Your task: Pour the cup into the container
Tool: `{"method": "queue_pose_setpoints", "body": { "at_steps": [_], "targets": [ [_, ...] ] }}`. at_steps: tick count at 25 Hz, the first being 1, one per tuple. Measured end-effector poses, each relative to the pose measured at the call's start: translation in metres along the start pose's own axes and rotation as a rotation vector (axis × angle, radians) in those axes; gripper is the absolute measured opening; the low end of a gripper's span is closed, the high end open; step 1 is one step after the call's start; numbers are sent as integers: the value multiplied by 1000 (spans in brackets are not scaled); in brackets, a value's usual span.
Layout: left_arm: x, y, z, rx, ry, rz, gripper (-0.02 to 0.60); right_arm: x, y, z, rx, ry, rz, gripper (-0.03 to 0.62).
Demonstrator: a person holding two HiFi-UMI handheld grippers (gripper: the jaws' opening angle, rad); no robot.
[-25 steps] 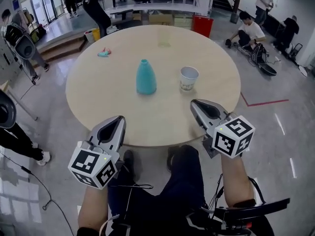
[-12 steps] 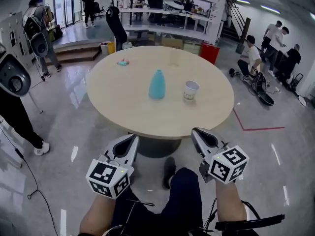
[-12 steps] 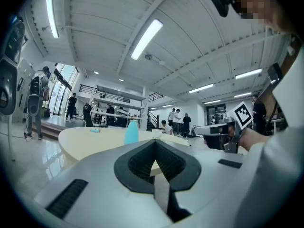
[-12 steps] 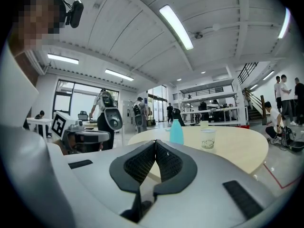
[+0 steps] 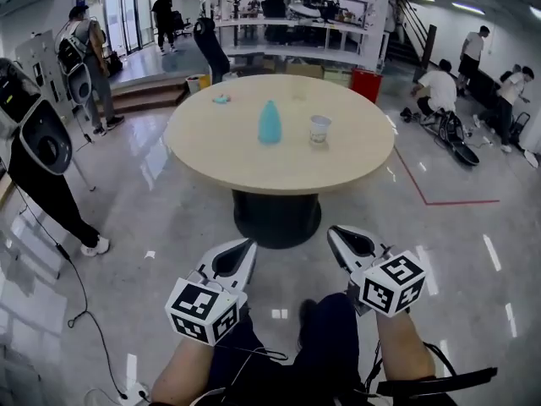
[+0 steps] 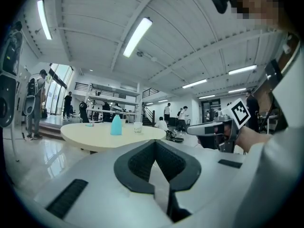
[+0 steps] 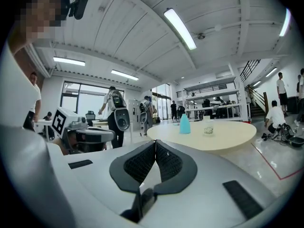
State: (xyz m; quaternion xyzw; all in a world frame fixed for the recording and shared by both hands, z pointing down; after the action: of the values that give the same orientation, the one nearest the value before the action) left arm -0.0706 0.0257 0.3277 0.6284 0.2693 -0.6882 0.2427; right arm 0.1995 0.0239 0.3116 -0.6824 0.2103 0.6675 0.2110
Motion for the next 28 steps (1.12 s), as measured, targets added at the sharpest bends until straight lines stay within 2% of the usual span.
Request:
{"method": "queue_pose_setpoints", "body": {
  "at_steps": [6, 13, 19, 25, 28],
  "targets": [
    [-8, -67, -61, -50, 12, 39, 0, -12, -60, 56, -5, 43, -4, 7],
    [-8, -170, -106, -41, 6, 53, 0, -14, -129, 140, -8, 59, 1, 6],
    [5, -273, -165, -7, -1, 40, 0, -6, -206, 218, 11, 61, 13, 6],
    [3, -302, -221, -2, -12, 47, 0, -5, -267, 239, 25, 71, 17, 8],
    [8, -330, -247, -13, -13, 47, 0, -4, -305, 263, 9, 84, 11, 6]
  ]
}}
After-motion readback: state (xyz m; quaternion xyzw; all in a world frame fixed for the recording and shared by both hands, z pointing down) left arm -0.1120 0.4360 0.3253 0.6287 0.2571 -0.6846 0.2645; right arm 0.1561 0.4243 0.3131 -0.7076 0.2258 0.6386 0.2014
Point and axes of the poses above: the fingertips, and each gripper's own axes: y forward along the fingers, z to its left, x out of its top, the point moved 10 cm from there along -y, backward along the fingers, and after that the axes turned 7 degrees about -z, right-handed, at the moved point
